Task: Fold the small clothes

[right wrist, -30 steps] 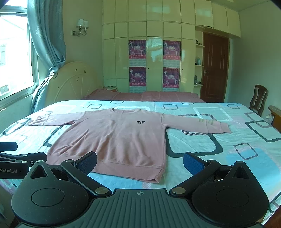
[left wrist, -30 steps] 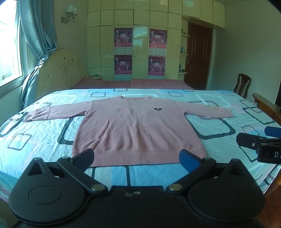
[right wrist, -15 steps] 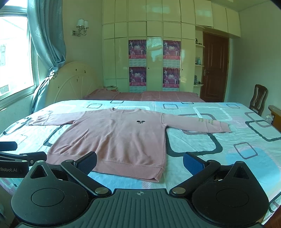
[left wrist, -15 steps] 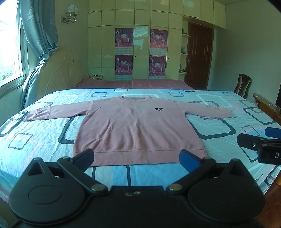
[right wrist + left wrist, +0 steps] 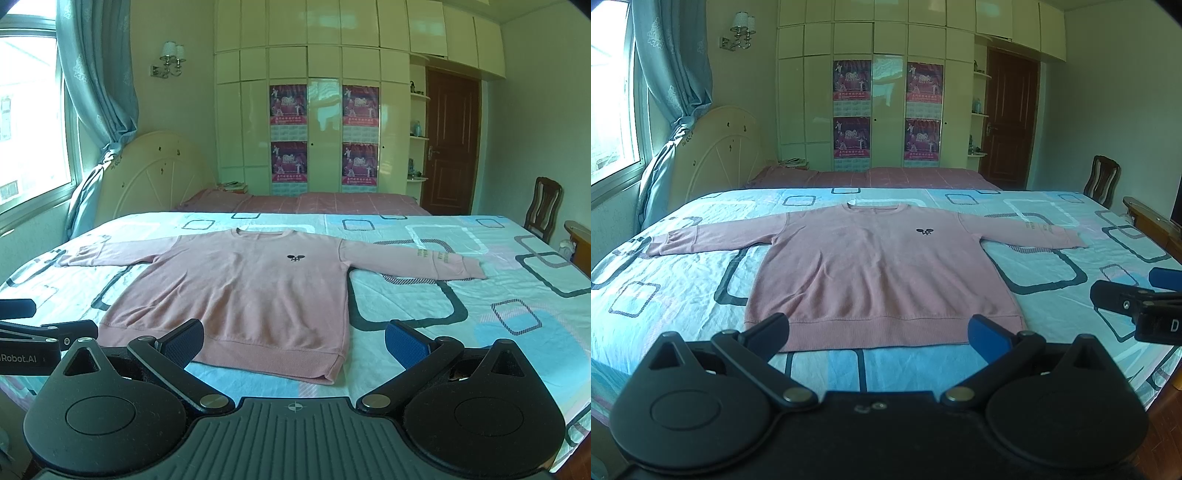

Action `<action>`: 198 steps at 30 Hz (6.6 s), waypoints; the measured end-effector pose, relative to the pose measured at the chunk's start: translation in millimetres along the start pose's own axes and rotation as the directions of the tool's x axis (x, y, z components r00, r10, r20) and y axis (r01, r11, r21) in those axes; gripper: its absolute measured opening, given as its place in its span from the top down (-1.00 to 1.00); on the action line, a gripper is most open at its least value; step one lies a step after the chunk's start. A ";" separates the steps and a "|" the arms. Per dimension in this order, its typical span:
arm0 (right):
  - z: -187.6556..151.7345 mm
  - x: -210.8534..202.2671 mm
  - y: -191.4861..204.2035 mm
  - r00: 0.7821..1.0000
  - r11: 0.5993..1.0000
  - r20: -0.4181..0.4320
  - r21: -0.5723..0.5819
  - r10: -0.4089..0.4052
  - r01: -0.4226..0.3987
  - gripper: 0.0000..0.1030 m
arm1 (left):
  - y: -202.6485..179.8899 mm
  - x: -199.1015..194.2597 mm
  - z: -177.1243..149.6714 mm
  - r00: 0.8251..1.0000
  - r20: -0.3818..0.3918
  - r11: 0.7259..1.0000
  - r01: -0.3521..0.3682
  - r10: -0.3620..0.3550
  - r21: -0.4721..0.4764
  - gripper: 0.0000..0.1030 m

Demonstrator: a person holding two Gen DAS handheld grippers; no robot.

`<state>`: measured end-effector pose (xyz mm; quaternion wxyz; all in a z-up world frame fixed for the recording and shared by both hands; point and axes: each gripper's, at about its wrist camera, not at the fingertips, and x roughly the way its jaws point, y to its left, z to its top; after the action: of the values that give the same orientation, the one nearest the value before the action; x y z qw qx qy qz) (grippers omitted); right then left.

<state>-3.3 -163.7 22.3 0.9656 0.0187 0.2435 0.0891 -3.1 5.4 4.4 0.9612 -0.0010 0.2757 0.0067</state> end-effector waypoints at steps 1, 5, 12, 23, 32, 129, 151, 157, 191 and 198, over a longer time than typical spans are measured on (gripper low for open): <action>0.1 -0.2 0.1 1.000 1.000 0.000 0.000 0.000 0.000 -1.00 | -0.1 0.1 0.0 1.000 0.000 1.000 0.000 0.000 0.001 -0.99; -0.1 0.0 -0.1 1.000 1.000 0.000 0.001 -0.001 0.001 -1.00 | -0.4 0.0 -0.2 1.000 0.001 1.000 -0.001 0.001 0.001 -0.99; 0.1 -0.4 0.1 1.000 1.000 0.001 0.001 0.000 0.000 -1.00 | -1.0 -1.0 0.2 1.000 0.004 1.000 -0.002 0.002 0.001 -0.99; 0.7 0.6 1.4 1.000 1.000 -0.001 0.000 0.002 -0.002 -1.00 | -0.2 -1.0 0.7 1.000 0.003 1.000 -0.005 0.005 0.002 -0.99; 0.5 1.7 0.9 1.000 1.000 -0.003 0.000 0.002 -0.002 -1.00 | -0.5 -1.0 0.5 1.000 0.004 1.000 -0.004 0.004 0.002 -0.99; 84.1 442.9 -362.7 0.961 0.873 -0.152 0.404 -0.233 0.275 0.84 | -12.6 457.0 135.6 0.936 -0.345 0.997 -0.071 0.062 -0.013 -0.89; 67.4 549.3 35.4 0.935 0.967 -0.307 -0.117 0.180 -0.224 0.24 | 143.1 453.5 131.3 0.949 -0.266 0.971 0.113 -0.167 -0.209 -0.66; 60.2 511.0 -12.2 0.960 0.987 -0.253 -0.080 0.117 -0.142 0.01 | 92.5 501.0 131.8 0.891 -0.292 0.931 0.288 -0.346 -0.225 -0.22; 49.2 472.0 -143.8 0.938 0.984 -0.344 0.147 -0.040 0.096 0.08 | 117.2 524.5 127.2 0.956 -0.173 0.947 0.186 -0.236 -0.261 0.88; 48.7 479.7 -143.9 0.934 0.986 -0.353 0.131 -0.053 0.106 0.08 | 128.3 516.6 113.9 0.972 -0.163 0.958 0.125 -0.171 -0.259 0.88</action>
<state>458.4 -217.9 -170.3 0.9061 0.0644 0.4169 0.0334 493.6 140.8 -172.6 0.9219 -0.1421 0.3592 -0.0313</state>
